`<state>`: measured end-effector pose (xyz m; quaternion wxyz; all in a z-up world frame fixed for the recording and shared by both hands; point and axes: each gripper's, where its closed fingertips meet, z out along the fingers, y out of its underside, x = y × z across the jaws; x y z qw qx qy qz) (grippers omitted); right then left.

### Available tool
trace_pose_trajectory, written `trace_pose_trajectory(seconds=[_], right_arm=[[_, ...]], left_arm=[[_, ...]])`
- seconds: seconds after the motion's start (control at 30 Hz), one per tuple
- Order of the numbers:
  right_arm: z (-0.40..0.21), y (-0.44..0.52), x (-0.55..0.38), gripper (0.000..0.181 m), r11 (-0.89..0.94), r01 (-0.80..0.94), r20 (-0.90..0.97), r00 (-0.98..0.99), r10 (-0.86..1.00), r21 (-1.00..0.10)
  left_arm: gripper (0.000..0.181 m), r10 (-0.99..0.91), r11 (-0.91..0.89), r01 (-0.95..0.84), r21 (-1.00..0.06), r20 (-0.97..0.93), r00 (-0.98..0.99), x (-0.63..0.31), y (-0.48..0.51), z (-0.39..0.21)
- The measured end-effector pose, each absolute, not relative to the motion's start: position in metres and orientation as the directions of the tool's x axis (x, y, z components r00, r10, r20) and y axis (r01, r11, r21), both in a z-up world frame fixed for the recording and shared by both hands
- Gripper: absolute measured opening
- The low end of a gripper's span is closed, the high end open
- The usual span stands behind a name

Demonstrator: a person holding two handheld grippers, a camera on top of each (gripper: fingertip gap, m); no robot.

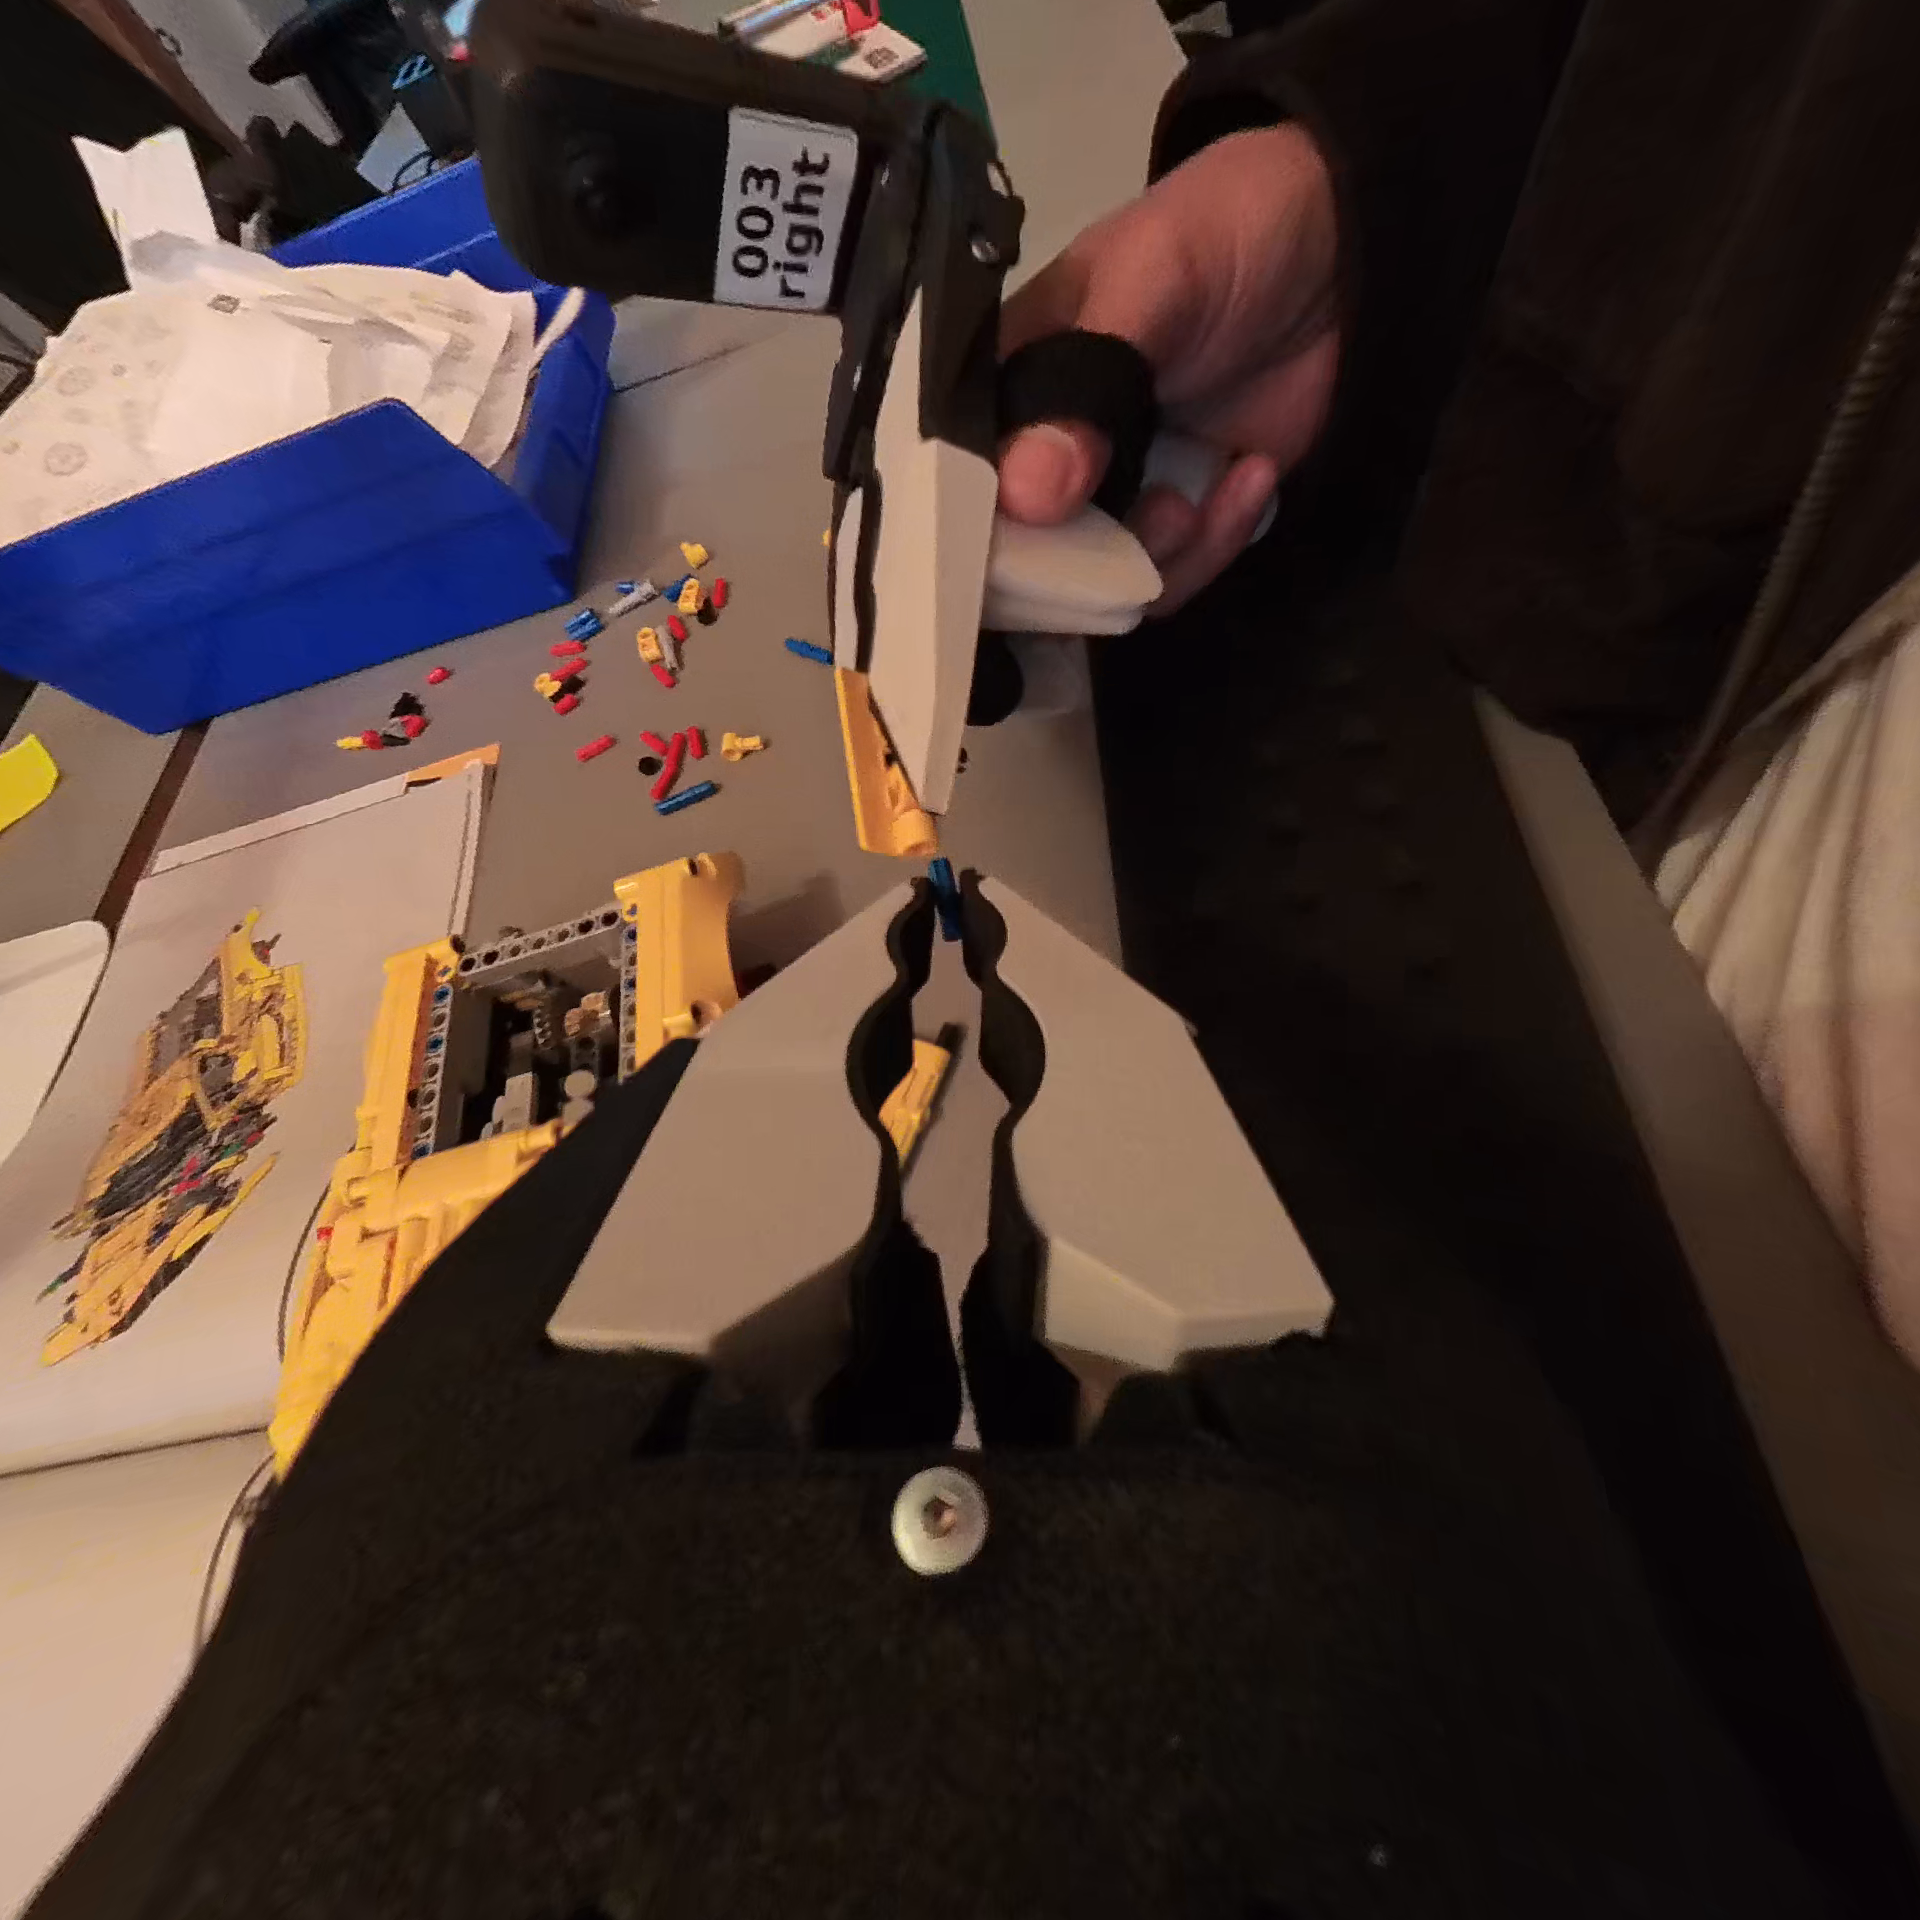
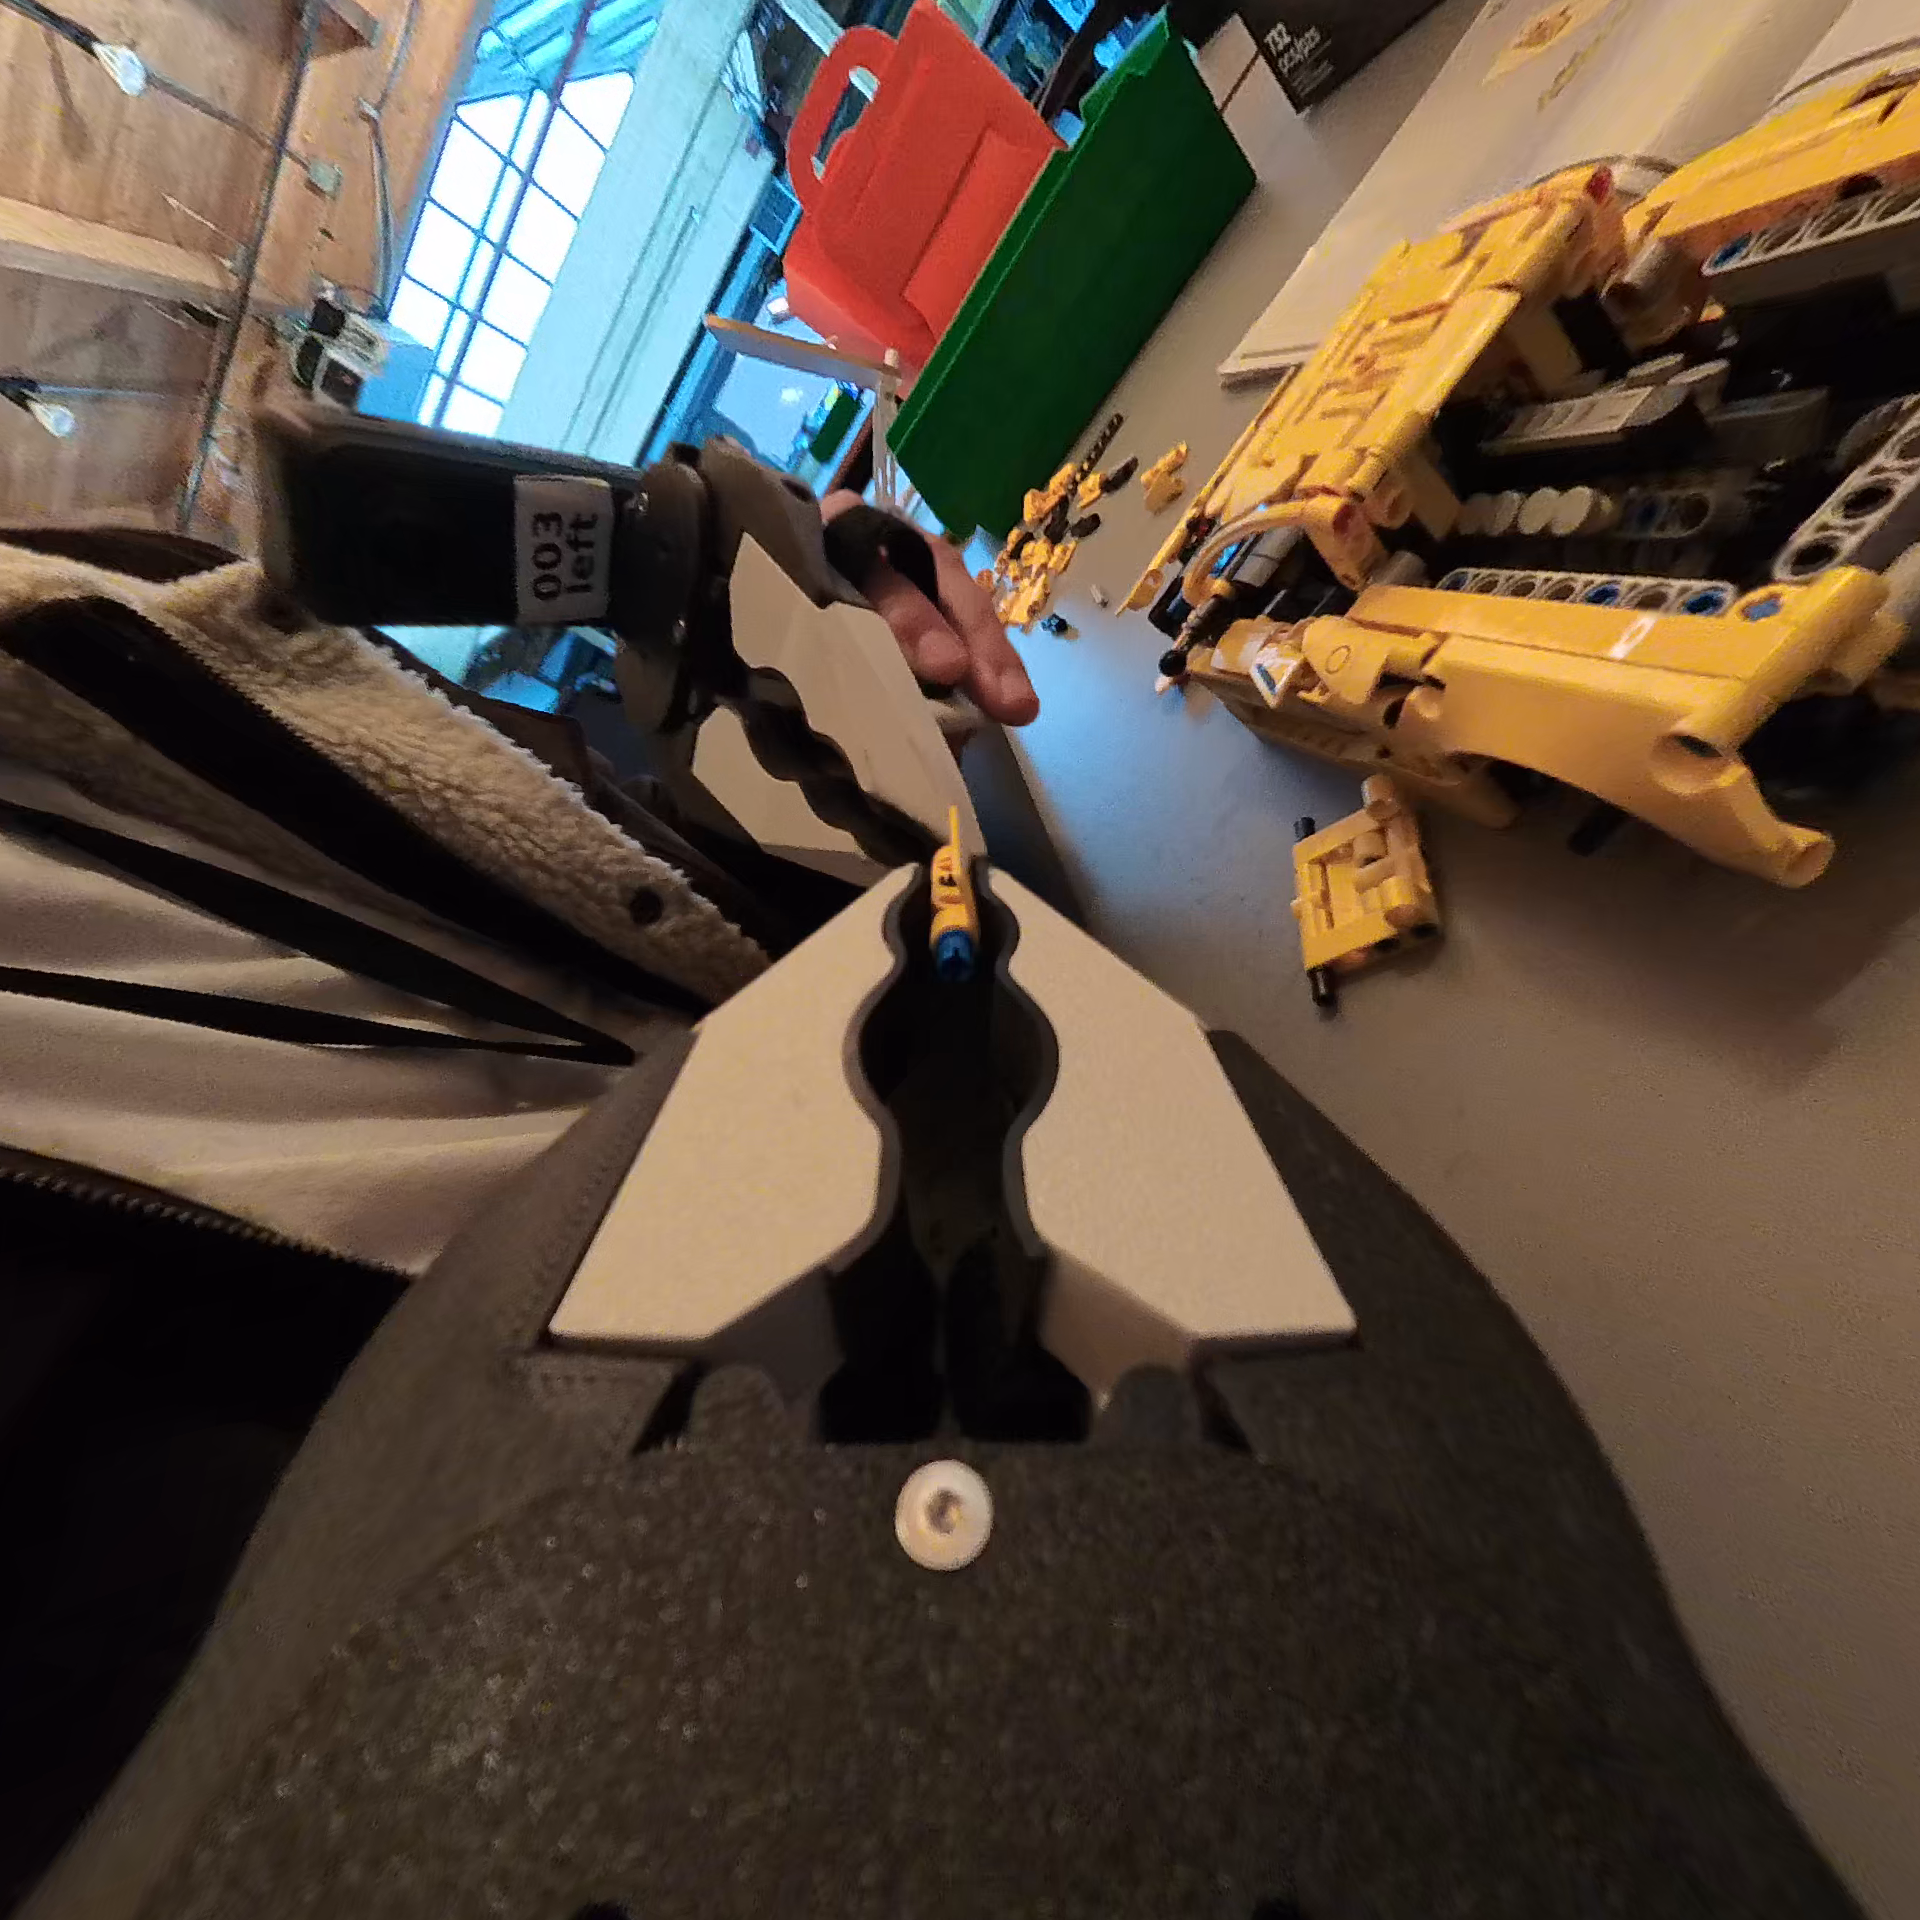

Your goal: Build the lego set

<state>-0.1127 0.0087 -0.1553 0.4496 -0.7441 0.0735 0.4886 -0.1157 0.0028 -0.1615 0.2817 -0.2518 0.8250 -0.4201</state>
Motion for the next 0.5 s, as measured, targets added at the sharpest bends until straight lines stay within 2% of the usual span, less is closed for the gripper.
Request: trace_pose_trajectory(seconds=[0.5], right_arm=[[-0.163,0.0137,-0.1219,0.006,-0.626,-0.499,-0.78,0.54,0.316,-0.599]], left_arm=[[0.004,-0.672,0.466,-0.227,-0.855,-0.175,-0.72,-0.1234,0.0094,-0.1634]])
